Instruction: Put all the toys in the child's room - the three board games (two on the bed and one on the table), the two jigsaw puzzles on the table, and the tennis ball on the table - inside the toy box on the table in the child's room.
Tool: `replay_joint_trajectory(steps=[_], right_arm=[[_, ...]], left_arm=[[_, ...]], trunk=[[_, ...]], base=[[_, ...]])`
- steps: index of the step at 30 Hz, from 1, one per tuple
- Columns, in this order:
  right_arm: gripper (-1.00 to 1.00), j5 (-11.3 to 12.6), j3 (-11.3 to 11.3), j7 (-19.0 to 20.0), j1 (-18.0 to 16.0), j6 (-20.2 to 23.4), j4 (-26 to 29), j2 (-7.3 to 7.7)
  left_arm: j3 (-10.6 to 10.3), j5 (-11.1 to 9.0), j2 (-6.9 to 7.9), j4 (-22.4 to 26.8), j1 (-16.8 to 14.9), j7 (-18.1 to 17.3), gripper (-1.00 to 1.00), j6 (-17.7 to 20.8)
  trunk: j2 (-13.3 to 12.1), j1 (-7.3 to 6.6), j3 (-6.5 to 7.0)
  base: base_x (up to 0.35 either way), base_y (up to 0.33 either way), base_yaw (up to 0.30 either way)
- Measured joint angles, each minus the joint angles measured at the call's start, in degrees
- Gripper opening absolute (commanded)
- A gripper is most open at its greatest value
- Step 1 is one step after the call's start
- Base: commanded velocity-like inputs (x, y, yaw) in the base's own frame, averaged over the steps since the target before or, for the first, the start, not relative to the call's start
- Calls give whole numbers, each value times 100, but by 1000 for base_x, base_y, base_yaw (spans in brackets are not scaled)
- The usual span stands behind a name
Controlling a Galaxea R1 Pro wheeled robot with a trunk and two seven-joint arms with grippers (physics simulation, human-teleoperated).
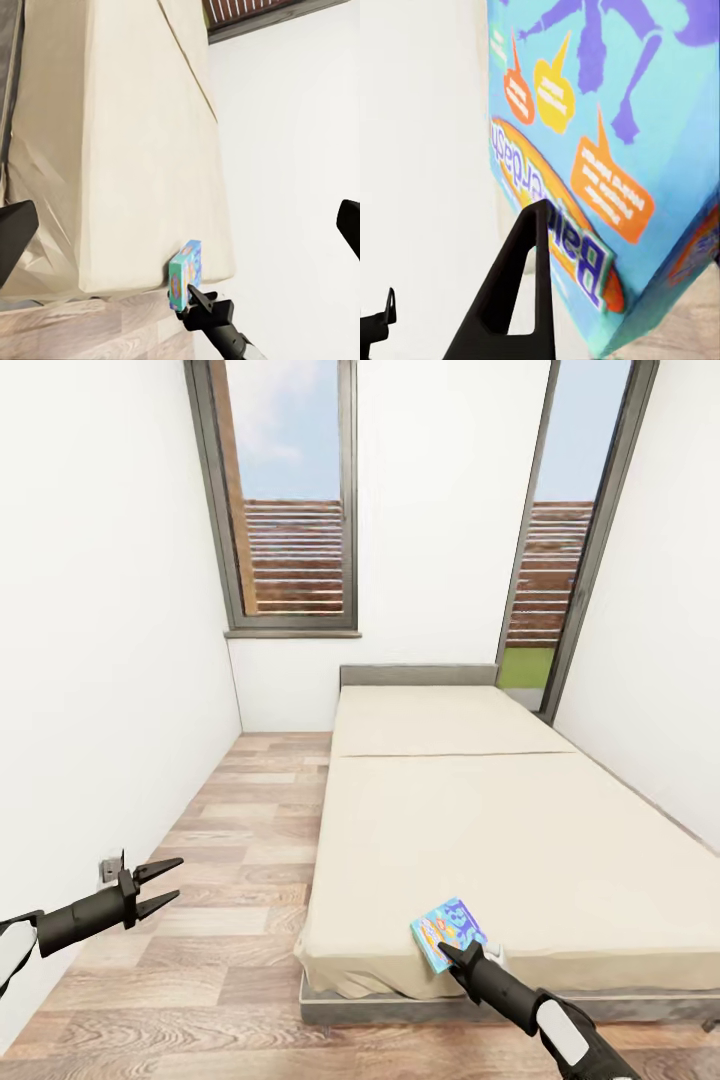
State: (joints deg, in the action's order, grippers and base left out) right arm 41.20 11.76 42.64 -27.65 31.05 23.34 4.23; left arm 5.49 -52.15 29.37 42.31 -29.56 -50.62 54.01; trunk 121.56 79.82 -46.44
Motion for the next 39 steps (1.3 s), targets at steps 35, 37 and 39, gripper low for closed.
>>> replay_joint_trajectory(steps=[35,37,39], right_arm=[[-100,80,-637,247,4,110,982,110],[-100,80,-725,464,16,136,1240,111],[-100,30,-719,586,52,167,1350,79]], left_arm=[[-78,2,20,606,2,8,100,195],[-158,5,44,828,12,11,100,261],[-240,41,88,946,50,-21,100,311]], trunk=[[-1404,-769,630],[-1484,-813,666],[-1525,-835,684]], base=[[0,0,0],[0,0,0],[0,0,0]])
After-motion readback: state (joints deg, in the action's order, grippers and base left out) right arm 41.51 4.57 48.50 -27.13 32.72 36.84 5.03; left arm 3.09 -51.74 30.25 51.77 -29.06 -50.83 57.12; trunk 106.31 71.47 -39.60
